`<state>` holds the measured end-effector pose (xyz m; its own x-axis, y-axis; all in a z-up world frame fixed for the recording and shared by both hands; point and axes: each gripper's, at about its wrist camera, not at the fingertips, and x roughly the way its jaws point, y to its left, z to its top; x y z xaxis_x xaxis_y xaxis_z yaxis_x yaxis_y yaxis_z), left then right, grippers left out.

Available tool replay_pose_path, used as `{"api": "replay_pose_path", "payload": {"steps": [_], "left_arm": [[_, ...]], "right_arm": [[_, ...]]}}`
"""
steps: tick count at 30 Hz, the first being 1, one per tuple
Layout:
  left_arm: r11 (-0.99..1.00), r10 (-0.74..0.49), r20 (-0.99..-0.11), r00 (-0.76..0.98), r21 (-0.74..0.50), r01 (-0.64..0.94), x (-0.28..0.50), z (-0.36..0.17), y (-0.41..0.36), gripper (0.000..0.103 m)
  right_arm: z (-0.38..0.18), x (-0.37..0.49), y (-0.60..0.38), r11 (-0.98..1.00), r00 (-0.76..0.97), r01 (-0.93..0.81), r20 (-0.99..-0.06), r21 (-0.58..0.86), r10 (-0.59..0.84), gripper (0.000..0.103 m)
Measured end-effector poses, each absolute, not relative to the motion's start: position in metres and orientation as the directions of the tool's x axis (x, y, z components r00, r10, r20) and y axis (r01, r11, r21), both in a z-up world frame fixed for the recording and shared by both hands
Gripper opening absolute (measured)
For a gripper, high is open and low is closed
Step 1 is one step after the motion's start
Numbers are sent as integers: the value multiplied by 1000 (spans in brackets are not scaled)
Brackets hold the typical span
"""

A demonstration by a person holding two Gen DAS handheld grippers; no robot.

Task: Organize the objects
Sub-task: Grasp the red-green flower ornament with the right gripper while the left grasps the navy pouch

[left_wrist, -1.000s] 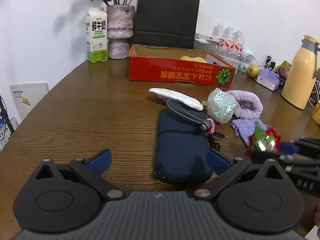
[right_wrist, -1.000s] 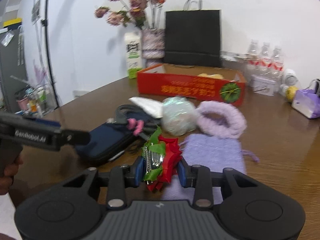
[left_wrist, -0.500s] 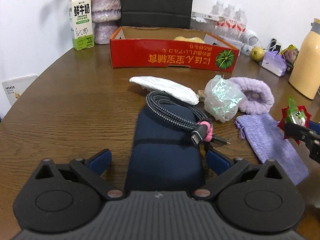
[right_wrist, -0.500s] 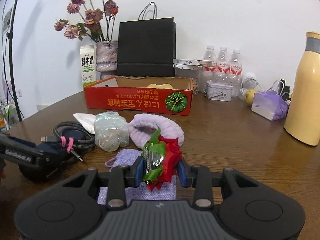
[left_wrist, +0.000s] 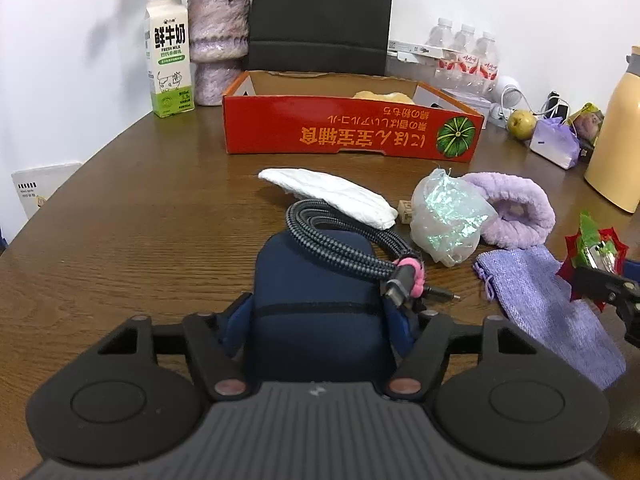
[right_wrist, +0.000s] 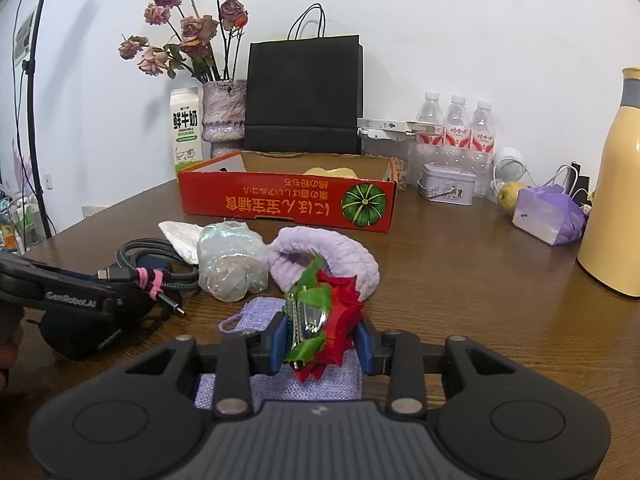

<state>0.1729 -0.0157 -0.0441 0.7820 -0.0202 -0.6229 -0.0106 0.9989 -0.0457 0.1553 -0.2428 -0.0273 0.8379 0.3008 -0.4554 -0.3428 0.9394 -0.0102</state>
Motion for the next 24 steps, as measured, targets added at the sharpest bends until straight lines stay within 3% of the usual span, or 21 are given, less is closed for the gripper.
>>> {"api": "replay_pose_path", "payload": {"steps": [6,12,24], "left_arm": [[999,52,-609,792,41,-34,154,-42,-9,67],[994,108,-601,792,46,-101,142,-39,16,66],[995,97,-524,846,28,-97,132,-11,23,66]], "right_arm": [[-28,156,-242,940,838,-341,-456,-12,299,34],[-28,156,-243,942,841,-334,-456,-17,290,34],[-19,152,-232,932,850,-360,-425,-35,312,34]]}}
